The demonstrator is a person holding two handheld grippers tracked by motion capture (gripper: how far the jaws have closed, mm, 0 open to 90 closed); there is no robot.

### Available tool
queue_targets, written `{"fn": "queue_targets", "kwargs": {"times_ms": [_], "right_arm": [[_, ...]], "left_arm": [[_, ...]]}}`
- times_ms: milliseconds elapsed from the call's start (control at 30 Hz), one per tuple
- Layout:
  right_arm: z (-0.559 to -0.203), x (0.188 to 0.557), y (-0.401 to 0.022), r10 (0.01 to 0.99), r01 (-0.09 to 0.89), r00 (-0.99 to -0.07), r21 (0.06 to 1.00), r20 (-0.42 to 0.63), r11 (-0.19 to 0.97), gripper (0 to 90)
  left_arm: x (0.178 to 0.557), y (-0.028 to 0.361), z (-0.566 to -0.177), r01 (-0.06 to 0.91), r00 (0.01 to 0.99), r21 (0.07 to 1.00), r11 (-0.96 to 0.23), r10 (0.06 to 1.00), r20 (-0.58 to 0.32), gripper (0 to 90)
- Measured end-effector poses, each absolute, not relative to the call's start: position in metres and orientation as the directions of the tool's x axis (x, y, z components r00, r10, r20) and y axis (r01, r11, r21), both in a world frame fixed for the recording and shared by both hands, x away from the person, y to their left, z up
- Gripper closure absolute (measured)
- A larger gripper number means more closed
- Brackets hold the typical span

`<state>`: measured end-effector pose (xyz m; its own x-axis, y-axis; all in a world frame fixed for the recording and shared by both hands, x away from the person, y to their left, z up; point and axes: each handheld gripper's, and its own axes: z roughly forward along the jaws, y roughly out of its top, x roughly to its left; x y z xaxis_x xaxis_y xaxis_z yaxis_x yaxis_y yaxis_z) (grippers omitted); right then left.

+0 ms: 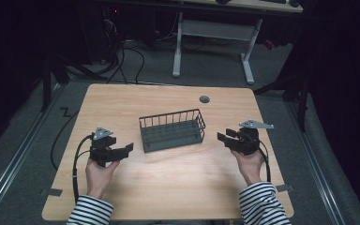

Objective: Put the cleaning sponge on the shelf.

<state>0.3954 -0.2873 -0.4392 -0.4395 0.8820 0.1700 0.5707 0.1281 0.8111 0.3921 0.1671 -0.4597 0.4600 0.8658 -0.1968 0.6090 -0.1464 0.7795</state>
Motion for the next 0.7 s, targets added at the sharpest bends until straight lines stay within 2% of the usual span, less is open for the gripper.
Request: {"fn": "queue_targets", "kwargs": {"times_ms": [233, 700], "right_arm": [[-0.430, 0.410, -0.276, 0.881, 0.567, -0.446, 0.811, 0.155, 0.145, 52.0], [-0.420, 0.437, -0.253, 0.882, 0.570, -0.461, 0.794, 0.095, 0.213, 55.6]], "left_arm": [[0.400, 0.158, -0.445, 0.598, 0.477, 0.786, -0.155, 0.857, -0.194, 24.9], [0.428, 0.134, -0.424, 0.573, 0.489, 0.794, -0.204, 0.862, -0.131, 31.9]]}}
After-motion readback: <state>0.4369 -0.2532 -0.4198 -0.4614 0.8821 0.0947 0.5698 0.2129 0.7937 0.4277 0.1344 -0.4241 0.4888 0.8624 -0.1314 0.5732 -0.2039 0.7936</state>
